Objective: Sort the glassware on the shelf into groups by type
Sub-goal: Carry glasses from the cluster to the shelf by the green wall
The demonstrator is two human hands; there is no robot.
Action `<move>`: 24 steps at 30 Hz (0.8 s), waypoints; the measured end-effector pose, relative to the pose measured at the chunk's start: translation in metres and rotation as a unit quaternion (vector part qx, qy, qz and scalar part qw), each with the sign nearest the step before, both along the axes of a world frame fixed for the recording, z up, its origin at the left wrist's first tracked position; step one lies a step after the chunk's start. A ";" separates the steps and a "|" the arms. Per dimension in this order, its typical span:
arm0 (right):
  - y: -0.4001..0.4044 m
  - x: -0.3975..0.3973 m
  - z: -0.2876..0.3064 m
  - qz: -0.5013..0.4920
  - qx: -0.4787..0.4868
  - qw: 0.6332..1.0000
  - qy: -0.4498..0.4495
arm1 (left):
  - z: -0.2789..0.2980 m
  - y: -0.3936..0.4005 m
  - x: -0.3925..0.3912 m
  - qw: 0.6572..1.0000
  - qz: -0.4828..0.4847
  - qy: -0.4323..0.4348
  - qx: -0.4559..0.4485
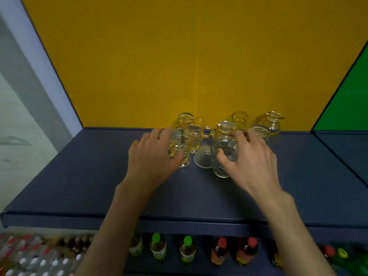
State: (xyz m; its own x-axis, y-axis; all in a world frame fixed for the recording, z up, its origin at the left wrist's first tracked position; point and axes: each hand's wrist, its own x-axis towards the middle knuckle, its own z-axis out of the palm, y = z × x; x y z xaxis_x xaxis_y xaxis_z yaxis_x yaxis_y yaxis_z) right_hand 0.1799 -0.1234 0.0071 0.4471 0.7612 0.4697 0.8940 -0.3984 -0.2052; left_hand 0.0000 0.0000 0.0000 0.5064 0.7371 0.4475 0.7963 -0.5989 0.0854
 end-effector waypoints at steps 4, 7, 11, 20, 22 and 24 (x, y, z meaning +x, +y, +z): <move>0.008 -0.004 -0.005 -0.028 -0.009 0.999 0.013 | -0.005 0.014 0.006 0.999 0.010 -0.026 -0.035; 0.012 -0.004 -0.011 -0.050 -0.027 0.998 0.015 | -0.012 0.021 0.016 0.992 0.006 -0.076 -0.104; 0.018 -0.004 -0.014 -0.069 -0.038 0.997 0.022 | -0.021 0.032 0.022 0.963 -0.004 -0.167 -0.212; 0.022 0.000 -0.024 -0.076 -0.080 0.992 0.059 | -0.024 0.030 0.012 0.936 -0.001 -0.273 -0.222; 0.024 0.002 -0.027 -0.074 -0.078 0.992 0.062 | -0.021 0.029 0.007 0.930 -0.011 -0.298 -0.212; 0.026 0.003 -0.027 -0.072 -0.072 0.992 0.074 | -0.016 0.029 0.004 0.919 -0.029 -0.331 -0.211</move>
State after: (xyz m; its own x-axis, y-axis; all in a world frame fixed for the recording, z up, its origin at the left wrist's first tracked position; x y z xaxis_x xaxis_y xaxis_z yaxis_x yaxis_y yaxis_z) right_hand 0.1829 -0.0973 -0.0203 0.6119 0.7390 0.2819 0.7900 -0.5540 -0.2627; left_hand 0.0037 0.0292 -0.0156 0.2698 0.8965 0.3514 0.4539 -0.4402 0.7747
